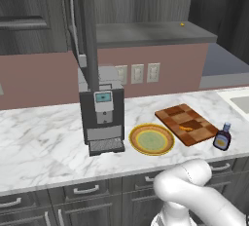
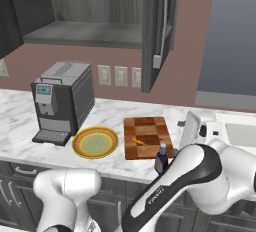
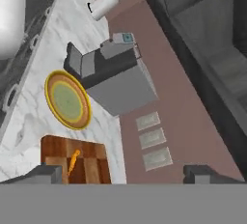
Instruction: Pick the shrimp from the plate and place it on the cutting board. Then pick the condiment bottle from the cabinet and place it next to the cutting board.
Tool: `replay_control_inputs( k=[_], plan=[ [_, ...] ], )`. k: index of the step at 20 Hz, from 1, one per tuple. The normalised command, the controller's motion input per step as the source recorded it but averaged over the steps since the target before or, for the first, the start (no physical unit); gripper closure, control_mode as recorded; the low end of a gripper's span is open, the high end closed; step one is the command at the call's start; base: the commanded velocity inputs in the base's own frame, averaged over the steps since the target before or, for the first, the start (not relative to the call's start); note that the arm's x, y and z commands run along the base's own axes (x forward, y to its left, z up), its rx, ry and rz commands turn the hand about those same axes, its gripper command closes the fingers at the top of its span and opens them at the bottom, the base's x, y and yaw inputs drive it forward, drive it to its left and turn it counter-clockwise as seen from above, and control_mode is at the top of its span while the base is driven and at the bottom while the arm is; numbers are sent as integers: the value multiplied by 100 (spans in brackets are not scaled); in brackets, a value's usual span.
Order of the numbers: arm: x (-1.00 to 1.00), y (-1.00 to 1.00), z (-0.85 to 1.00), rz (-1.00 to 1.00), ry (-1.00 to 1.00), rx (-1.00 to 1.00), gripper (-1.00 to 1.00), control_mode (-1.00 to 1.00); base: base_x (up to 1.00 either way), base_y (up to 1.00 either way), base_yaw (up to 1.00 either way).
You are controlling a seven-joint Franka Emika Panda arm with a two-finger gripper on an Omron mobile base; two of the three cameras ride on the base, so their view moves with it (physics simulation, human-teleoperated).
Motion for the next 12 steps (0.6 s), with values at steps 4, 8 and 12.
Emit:
replay_control_inputs(
  k=[4,8,12],
  plan=[
    [-60,-17,76,-7,-32,-25,-100,-100,0,0,0],
    [-50,-16,76,-8,-29,-30,-100,-100,0,0,0],
    [-44,-7,69,-8,-26,-33,-100,-100,0,0,0]
  ],
)
